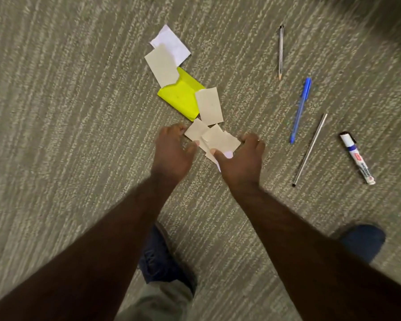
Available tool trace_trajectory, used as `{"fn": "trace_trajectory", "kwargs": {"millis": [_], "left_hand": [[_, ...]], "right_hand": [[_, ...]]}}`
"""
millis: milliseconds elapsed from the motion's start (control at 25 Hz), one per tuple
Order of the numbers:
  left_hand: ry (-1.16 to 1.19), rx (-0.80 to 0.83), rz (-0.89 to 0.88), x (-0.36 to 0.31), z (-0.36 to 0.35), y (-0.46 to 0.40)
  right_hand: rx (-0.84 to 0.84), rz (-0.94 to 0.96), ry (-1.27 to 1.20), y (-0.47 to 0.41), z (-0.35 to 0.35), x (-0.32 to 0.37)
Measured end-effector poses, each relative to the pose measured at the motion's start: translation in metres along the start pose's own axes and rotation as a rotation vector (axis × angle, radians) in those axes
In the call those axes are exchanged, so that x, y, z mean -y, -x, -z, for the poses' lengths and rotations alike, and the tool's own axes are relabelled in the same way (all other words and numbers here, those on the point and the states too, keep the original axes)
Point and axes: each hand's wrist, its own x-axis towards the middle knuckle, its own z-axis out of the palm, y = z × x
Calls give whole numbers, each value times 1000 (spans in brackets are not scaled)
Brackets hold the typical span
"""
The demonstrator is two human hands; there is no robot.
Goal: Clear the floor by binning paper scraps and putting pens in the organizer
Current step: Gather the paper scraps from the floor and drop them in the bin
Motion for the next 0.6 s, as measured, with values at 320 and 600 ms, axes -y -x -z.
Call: {"fn": "trace_trajectory", "kwargs": {"millis": [320,600], "left_hand": [[41,-75,106,-10,-16,-15],[56,-112,102,-20,-25,-16]], "right_hand": [[-9,10,-95,-4,-16,-2],[-75,-62,-367,-6,23,-25]]}}
